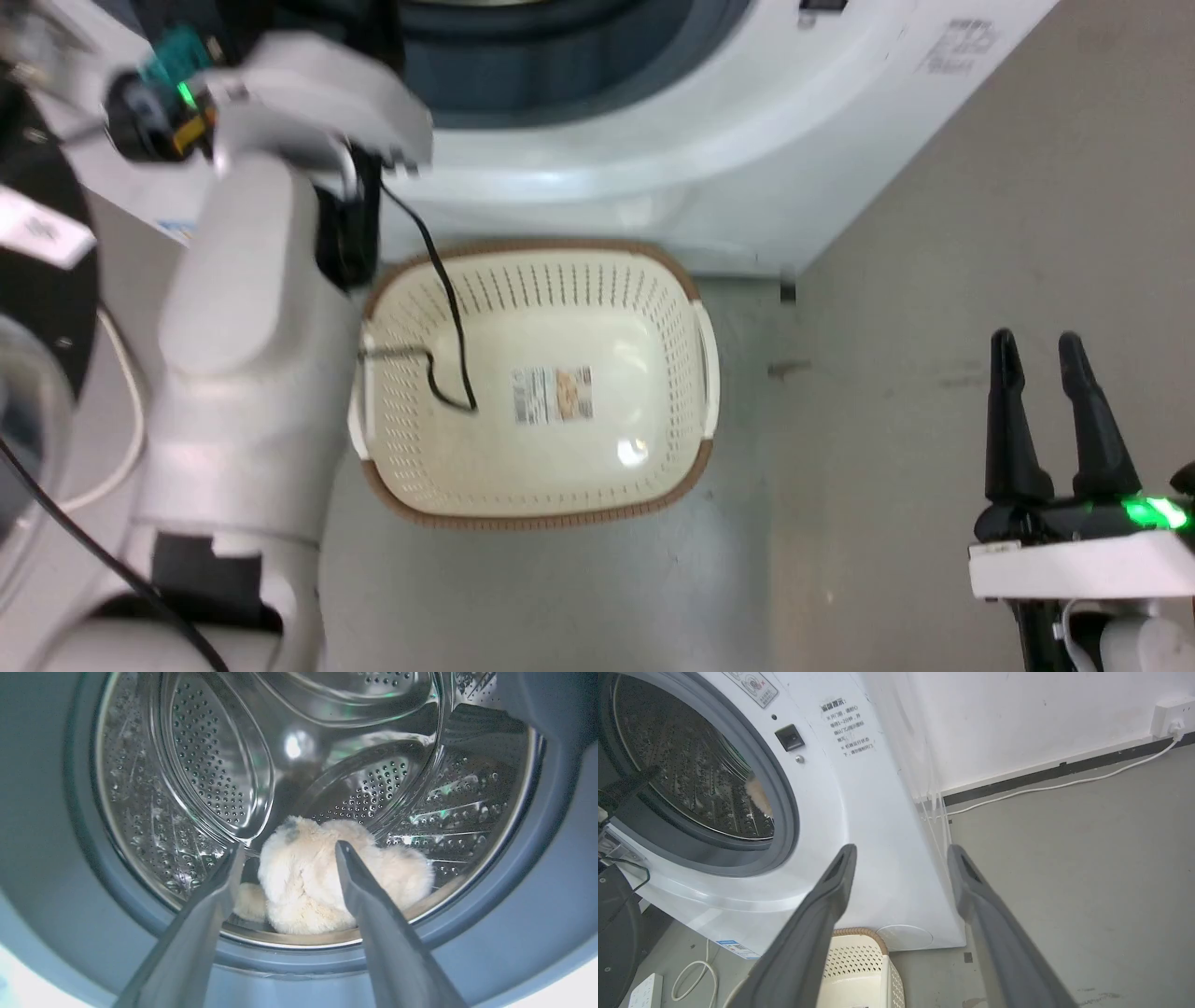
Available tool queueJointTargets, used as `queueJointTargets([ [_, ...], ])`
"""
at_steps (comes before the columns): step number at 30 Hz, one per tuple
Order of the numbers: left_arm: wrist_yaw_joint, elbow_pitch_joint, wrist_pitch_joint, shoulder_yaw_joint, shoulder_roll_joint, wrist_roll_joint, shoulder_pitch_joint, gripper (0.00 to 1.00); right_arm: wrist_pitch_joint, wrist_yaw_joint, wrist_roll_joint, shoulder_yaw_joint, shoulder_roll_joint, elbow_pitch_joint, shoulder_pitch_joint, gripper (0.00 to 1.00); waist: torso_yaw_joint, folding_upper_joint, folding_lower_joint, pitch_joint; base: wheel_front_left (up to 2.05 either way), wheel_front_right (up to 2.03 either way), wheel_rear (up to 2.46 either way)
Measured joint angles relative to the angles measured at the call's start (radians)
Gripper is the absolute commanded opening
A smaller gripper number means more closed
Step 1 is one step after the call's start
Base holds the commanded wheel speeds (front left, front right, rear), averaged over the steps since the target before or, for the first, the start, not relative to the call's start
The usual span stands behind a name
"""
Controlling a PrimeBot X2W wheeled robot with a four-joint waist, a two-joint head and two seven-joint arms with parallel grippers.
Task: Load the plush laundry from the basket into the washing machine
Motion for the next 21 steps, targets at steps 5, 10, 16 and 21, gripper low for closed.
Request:
queueJointTargets([
  [5, -0.008, -0.026, 0.000, -0.007, -0.018, -0.002, 0.119, 1.00, 0.000, 0.000, -0.001, -0.002, 0.000, 0.020, 0.039, 1.00, 0.015, 0.0000, -0.0001, -0.094, 0.00, 0.00, 0.00],
  [10, -0.016, -0.042, 0.000, -0.029, -0.025, -0.012, 0.225, 1.00, 0.000, 0.000, -0.001, -0.005, 0.000, 0.036, 0.080, 1.00, 0.031, 0.0000, -0.0001, -0.185, 0.00, 0.00, 0.00],
  [16, -0.025, -0.062, 0.000, -0.042, -0.029, -0.021, 0.329, 1.00, 0.000, 0.000, -0.001, -0.001, 0.000, 0.054, 0.122, 1.00, 0.050, 0.0000, -0.0001, -0.282, 0.00, 0.00, 0.00],
  [21, -0.025, -0.103, 0.000, -0.044, -0.022, -0.028, 0.409, 1.00, 0.000, 0.000, 0.000, 0.002, 0.000, 0.064, 0.144, 1.00, 0.063, 0.0000, 0.0000, -0.349, 0.00, 0.00, 0.00],
])
